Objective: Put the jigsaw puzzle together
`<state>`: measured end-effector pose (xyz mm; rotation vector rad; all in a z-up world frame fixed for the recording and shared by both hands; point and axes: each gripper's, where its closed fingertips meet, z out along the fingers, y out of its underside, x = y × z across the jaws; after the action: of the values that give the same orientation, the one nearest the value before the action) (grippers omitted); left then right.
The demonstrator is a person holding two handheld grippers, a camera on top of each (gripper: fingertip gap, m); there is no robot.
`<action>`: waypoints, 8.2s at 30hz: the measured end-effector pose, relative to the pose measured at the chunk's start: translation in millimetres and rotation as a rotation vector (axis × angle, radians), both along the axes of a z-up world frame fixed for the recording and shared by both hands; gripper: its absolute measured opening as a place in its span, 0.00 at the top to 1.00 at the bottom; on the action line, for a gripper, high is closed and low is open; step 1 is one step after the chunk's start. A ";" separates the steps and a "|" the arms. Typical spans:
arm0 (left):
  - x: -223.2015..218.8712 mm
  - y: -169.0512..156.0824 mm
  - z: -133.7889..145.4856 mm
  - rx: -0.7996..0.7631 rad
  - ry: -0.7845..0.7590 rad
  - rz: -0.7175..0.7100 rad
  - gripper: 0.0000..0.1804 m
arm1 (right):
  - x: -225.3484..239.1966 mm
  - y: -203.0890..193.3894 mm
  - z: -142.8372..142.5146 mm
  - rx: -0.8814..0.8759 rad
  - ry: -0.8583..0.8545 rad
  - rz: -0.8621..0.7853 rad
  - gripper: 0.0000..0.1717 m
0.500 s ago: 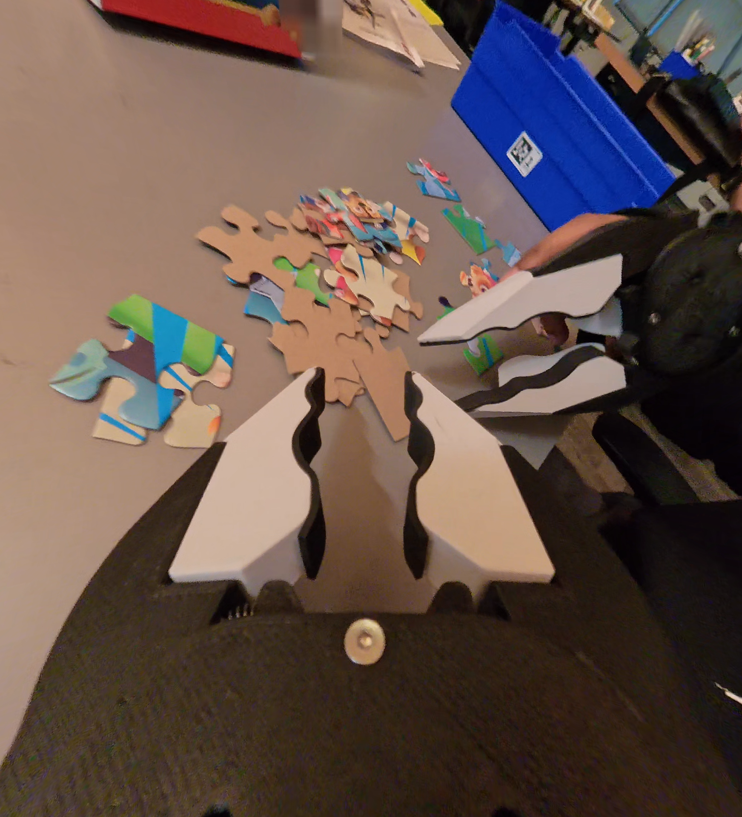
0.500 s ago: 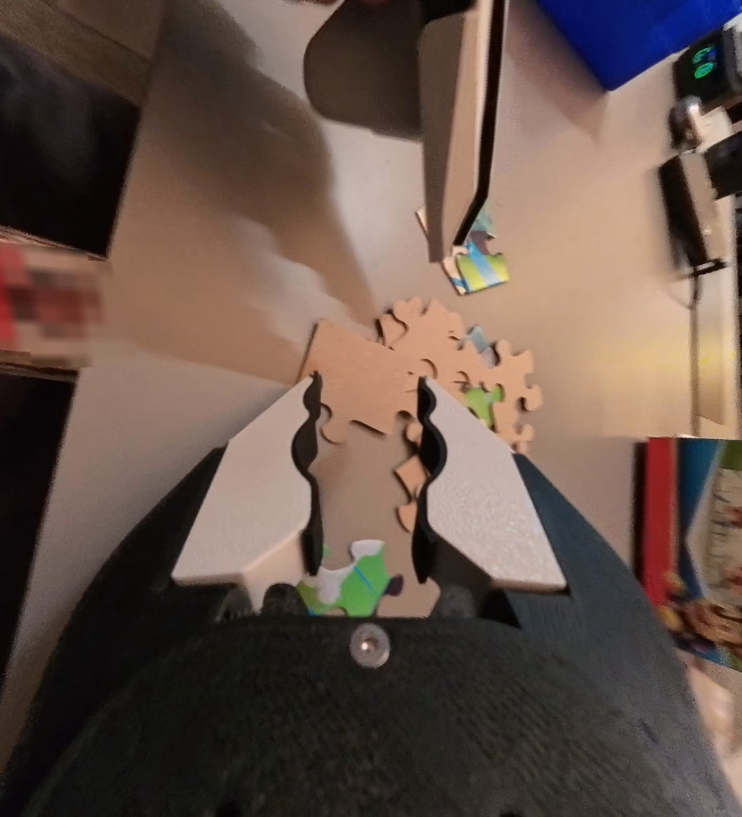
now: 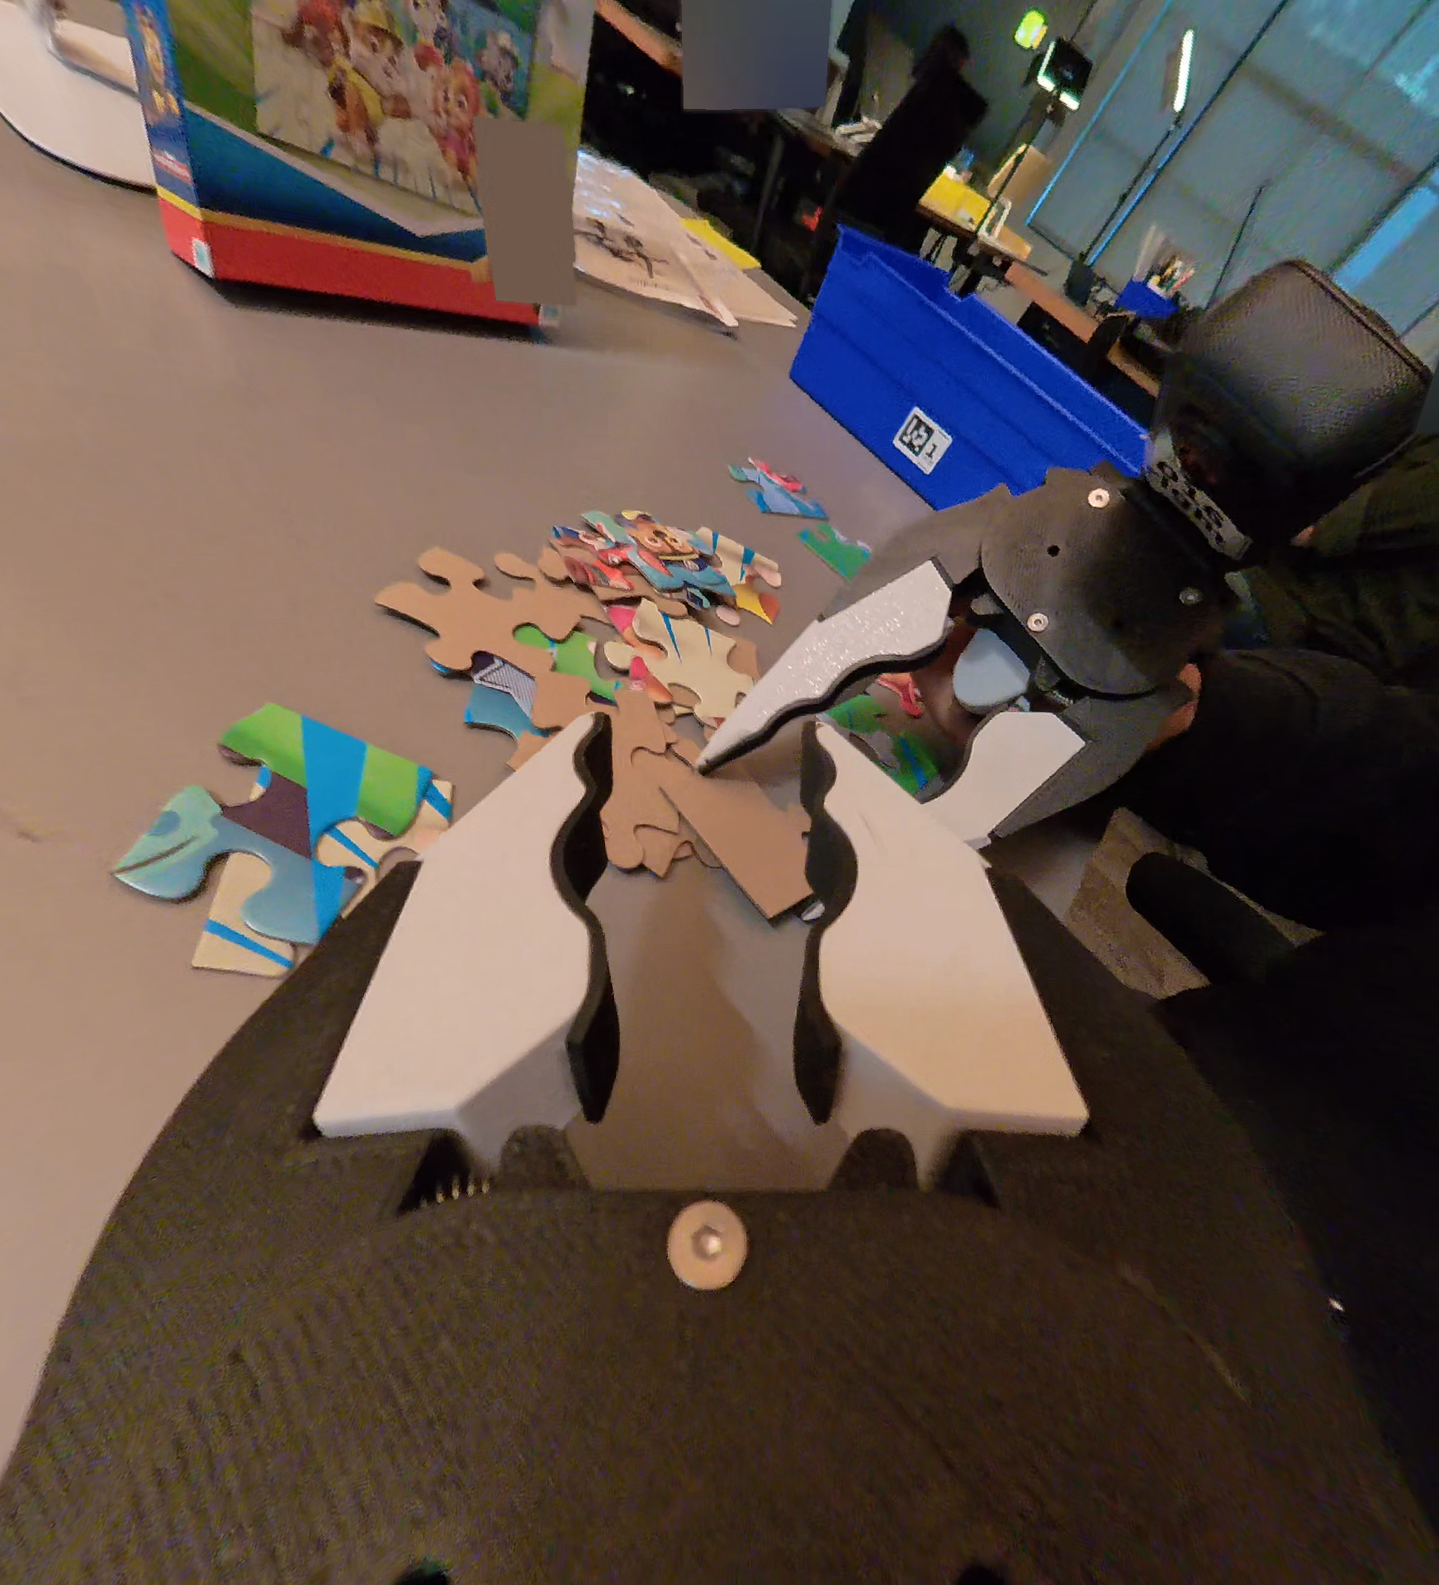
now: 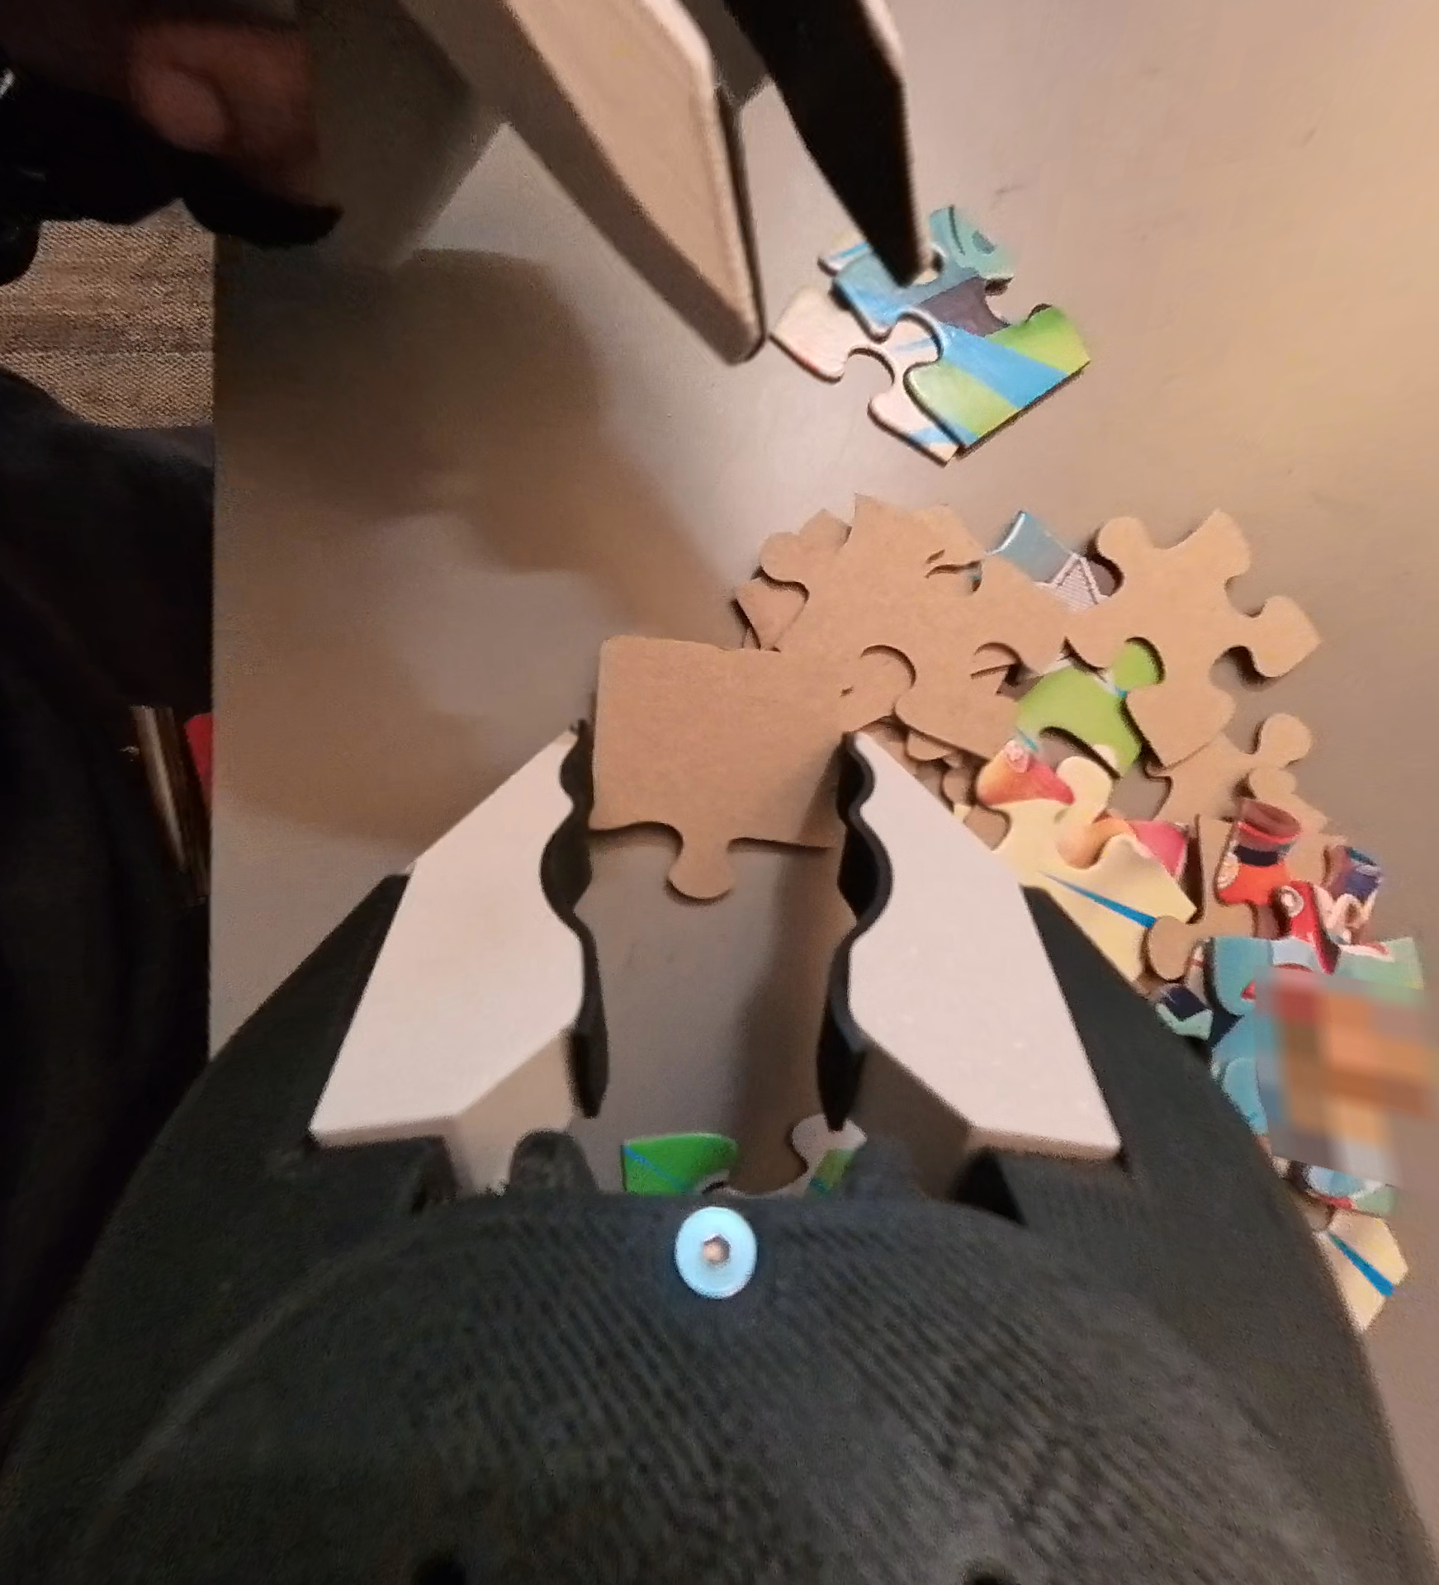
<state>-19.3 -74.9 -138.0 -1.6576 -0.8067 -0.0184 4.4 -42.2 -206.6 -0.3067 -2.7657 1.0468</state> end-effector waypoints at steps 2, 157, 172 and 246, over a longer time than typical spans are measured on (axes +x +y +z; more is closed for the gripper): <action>-7.8 -1.8 0.1 0.001 0.014 0.009 0.76 | -2.5 -0.1 2.5 -0.019 0.010 -0.016 0.75; -11.8 -1.7 -29.5 -0.404 0.058 0.139 0.58 | -136.9 75.4 82.4 -0.465 -0.130 -0.683 0.76; -21.3 11.3 -72.0 -0.674 0.044 0.147 0.58 | -92.5 74.2 108.2 -0.458 0.070 -0.581 0.72; -11.2 13.9 -59.9 -0.613 0.058 -0.027 0.56 | -110.1 97.7 87.0 -0.294 0.030 -0.535 0.73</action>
<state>-30.5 -61.0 -197.9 -2.2320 -0.7897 0.2830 -105.6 55.4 -119.6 -0.9910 -2.2856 1.2722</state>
